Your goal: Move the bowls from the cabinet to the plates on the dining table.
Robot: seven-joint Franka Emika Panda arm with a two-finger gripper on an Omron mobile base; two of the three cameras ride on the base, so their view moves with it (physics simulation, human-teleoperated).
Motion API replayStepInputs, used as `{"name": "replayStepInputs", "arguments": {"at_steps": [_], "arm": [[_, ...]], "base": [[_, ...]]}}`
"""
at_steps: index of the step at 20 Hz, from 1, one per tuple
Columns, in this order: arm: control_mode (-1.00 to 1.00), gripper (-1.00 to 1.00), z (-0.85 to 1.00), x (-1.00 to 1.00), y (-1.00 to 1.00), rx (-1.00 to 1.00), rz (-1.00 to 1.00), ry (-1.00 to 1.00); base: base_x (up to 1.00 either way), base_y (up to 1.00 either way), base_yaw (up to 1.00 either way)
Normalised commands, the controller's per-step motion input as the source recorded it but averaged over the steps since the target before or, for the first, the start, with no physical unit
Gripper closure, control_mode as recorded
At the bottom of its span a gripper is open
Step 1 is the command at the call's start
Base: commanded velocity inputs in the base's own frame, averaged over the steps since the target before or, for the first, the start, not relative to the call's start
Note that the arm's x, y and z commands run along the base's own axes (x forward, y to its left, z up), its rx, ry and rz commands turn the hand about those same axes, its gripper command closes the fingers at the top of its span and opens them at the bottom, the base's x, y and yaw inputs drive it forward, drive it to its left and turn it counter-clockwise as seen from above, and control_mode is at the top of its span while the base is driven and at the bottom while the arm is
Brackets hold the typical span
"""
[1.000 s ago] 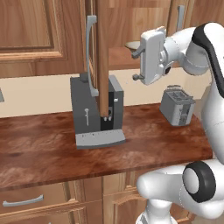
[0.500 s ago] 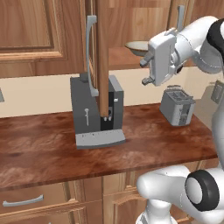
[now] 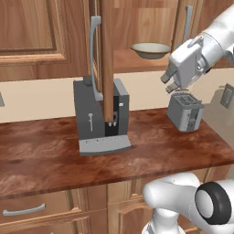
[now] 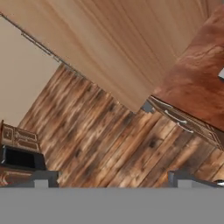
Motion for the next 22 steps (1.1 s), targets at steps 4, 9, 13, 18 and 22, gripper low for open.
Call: {"name": "replayStepInputs", "arguments": {"at_steps": [4, 9, 13, 18, 22], "arm": [[-1.00, -1.00, -0.03, -0.29, -0.41, -0.22, -0.05, -0.17], [-1.00, -1.00, -0.07, -0.22, -0.44, -0.22, -0.08, -0.16], [-1.00, -1.00, -0.16, -0.03, -0.39, -0.24, -0.09, -0.18], [-1.00, -1.00, -0.19, 0.05, -0.29, -0.22, -0.11, -0.18], [-1.00, -1.00, -0.04, 0.42, -0.17, -0.11, -0.08, -0.23]], "base": [[0.00, 0.00, 0.00], [0.00, 0.00, 0.00], [0.00, 0.00, 0.00], [0.00, 0.00, 0.00], [0.00, 0.00, 0.00]]}}
